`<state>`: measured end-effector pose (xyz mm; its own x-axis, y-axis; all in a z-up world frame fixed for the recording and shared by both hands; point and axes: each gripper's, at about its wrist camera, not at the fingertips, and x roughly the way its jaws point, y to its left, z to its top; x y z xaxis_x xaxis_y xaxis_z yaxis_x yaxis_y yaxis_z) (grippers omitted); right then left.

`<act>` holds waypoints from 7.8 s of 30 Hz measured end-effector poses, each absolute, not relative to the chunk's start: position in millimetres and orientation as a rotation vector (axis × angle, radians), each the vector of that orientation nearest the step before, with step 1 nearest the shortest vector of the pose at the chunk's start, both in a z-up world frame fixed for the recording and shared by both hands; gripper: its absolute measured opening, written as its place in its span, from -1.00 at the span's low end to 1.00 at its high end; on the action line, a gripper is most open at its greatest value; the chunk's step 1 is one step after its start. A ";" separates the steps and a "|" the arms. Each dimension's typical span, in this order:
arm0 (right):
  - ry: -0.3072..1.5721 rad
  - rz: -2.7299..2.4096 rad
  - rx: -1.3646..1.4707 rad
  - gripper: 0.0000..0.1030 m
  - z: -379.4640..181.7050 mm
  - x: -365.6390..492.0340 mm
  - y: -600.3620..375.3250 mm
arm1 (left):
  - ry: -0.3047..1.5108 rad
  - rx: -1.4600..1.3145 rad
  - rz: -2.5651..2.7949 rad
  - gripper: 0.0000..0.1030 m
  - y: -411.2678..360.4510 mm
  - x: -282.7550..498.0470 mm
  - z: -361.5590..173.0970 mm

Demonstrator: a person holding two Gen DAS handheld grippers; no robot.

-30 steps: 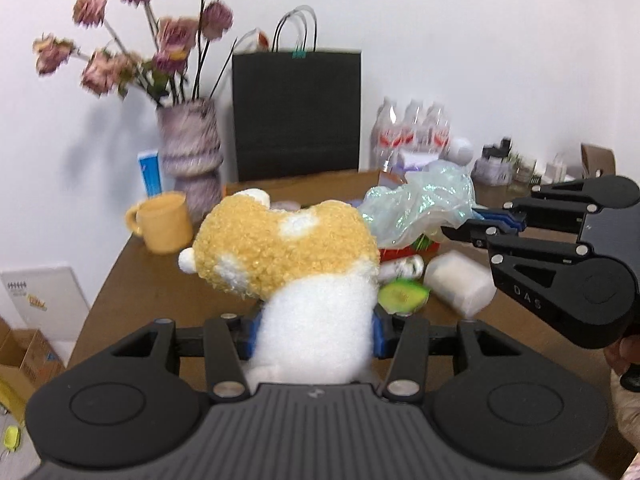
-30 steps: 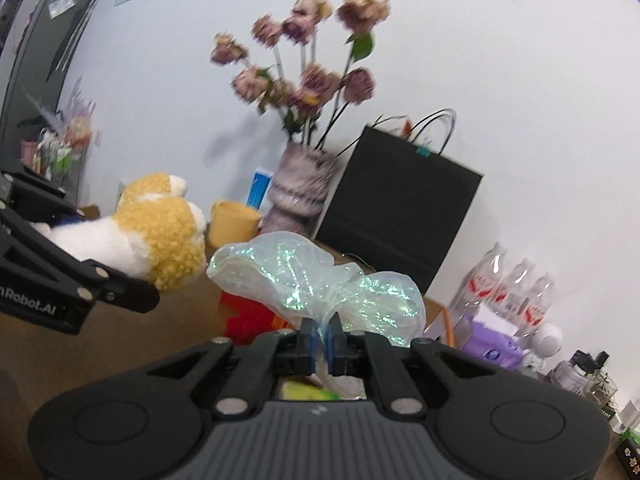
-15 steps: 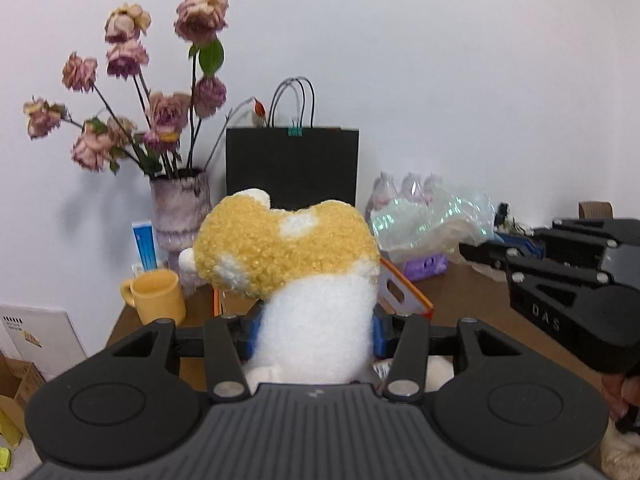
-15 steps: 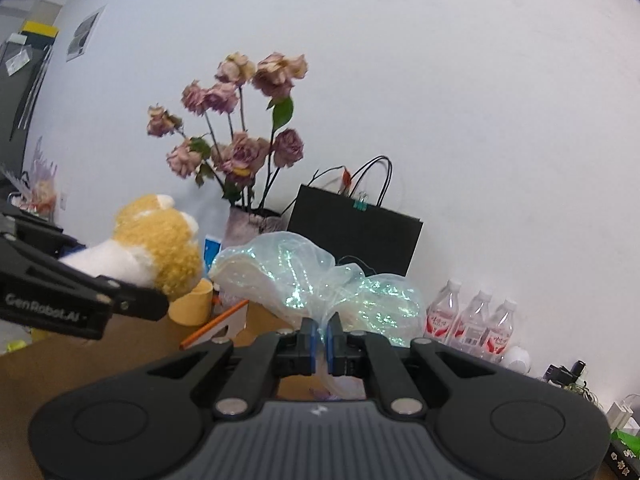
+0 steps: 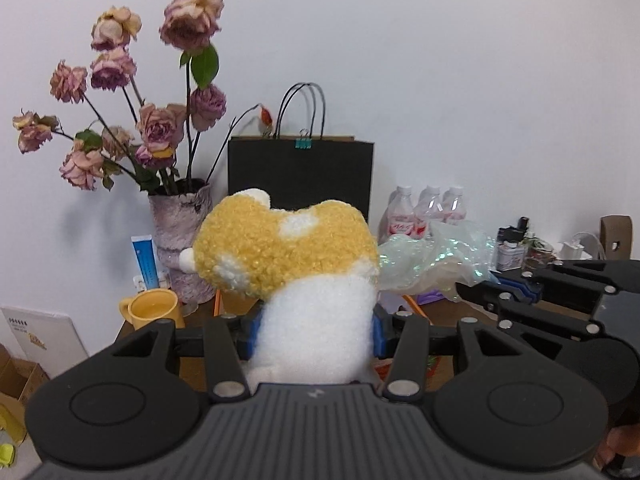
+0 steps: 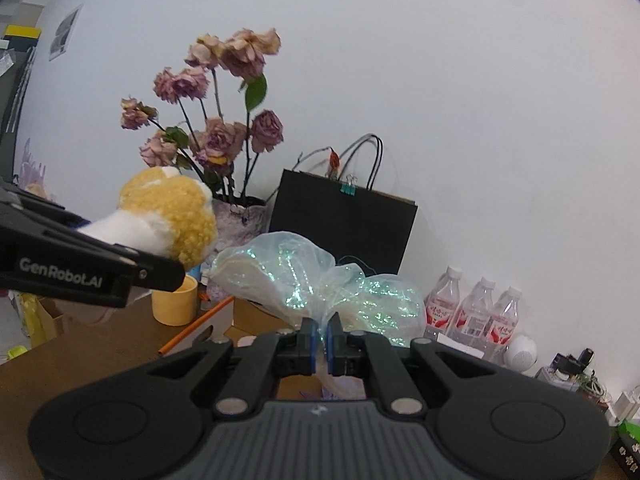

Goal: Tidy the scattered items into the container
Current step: 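Lift and carry the plush toy and plastic bag over the cardboard box with both tools, then lower both items into the box and open both tools, then raise both tools out of the box and pull back toward the table, then move the left tool toward the red rose while the right tool approaches the white container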

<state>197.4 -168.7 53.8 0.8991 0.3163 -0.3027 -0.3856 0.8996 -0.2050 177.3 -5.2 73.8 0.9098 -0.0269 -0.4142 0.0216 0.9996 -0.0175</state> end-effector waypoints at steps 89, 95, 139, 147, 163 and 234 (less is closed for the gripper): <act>0.639 0.453 -0.084 1.00 -81.8 384.0 -147.5 | 0.585 -0.149 0.143 1.00 46.8 359.6 -82.7; 0.572 0.455 -0.114 1.00 -57.4 361.7 -149.7 | 0.519 -0.171 0.123 1.00 44.6 343.9 -69.0; 0.464 0.451 -0.084 1.00 -24.0 144.5 -220.8 | 0.378 -0.119 0.067 1.00 -20.0 86.0 2.2; 0.428 0.442 -0.066 1.00 -14.3 108.9 -224.7 | 0.389 -0.107 0.054 1.00 -22.3 60.7 2.1; 0.391 0.389 -0.057 1.00 -12.9 73.3 -221.3 | 0.399 -0.107 0.099 1.00 -8.2 20.2 -14.4; 0.558 0.261 -0.083 1.00 -98.3 127.0 -227.6 | 0.561 -0.084 0.055 1.00 2.2 83.2 -88.2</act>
<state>127.0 -227.6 -98.3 0.8163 0.2225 -0.5330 -0.2670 0.9637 -0.0068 83.2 2.2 -88.2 0.8454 0.0296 -0.5333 -0.0754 0.9951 -0.0644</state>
